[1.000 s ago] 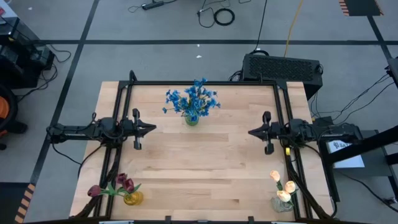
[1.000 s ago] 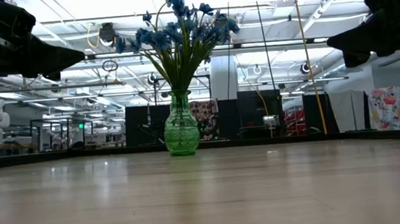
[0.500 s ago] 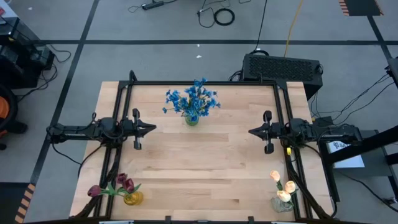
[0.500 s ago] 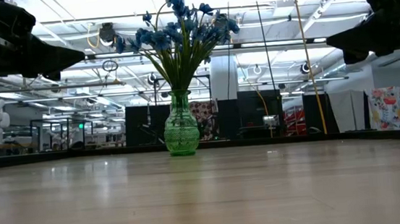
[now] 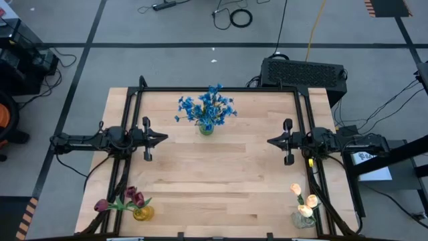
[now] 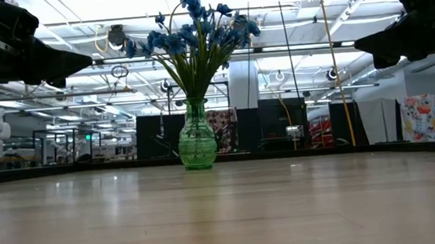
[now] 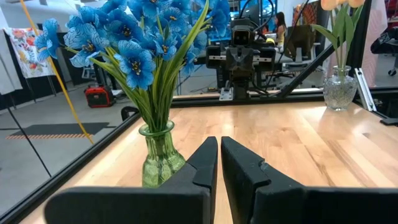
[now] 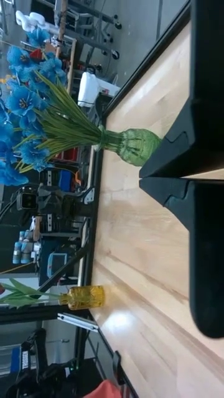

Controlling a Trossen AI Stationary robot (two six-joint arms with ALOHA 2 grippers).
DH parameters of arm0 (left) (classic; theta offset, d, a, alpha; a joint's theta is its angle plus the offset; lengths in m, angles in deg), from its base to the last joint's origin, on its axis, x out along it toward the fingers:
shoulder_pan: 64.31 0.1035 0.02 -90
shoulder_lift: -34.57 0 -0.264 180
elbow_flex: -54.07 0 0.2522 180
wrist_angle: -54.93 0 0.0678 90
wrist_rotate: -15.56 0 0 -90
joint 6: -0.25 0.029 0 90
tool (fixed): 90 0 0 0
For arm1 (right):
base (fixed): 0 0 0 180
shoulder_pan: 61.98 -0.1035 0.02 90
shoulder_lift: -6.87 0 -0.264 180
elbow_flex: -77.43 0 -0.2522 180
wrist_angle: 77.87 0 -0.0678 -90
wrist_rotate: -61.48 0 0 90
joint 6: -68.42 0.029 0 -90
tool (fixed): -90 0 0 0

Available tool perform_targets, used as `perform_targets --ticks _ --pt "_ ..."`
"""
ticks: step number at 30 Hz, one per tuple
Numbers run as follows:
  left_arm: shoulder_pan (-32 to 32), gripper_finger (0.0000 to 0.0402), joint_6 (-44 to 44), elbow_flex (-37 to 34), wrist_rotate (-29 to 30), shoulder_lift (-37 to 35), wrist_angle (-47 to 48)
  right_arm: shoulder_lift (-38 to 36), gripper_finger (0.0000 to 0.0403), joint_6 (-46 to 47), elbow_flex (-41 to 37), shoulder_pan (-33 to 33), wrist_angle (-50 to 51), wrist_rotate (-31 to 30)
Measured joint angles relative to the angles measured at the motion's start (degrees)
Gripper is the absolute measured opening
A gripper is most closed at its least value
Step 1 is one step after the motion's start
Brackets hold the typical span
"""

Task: Sort flowers into vase by color
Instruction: Return to Home Position

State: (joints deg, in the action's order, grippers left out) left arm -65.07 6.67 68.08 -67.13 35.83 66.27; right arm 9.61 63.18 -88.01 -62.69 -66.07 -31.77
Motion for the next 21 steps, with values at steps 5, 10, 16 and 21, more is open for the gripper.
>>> perform_targets --ticks 5,10,16,21 --pt "0.0 0.0030 0.0 0.0 0.0 0.0 0.0 0.0 0.0000 0.6 0.0 0.0 0.1 0.2" --pt "0.0 0.0030 0.0 0.0 0.0 0.0 0.0 0.0 0.0000 0.6 0.0 0.0 0.1 0.2" --pt "0.0 0.0030 0.0 0.0 0.0 0.0 0.0 0.0 0.0000 0.7 0.0 0.0 0.1 0.2" --pt "0.0 0.0030 0.0 0.0 0.0 0.0 0.0 0.0 0.0000 0.7 0.0 0.0 0.1 0.3"
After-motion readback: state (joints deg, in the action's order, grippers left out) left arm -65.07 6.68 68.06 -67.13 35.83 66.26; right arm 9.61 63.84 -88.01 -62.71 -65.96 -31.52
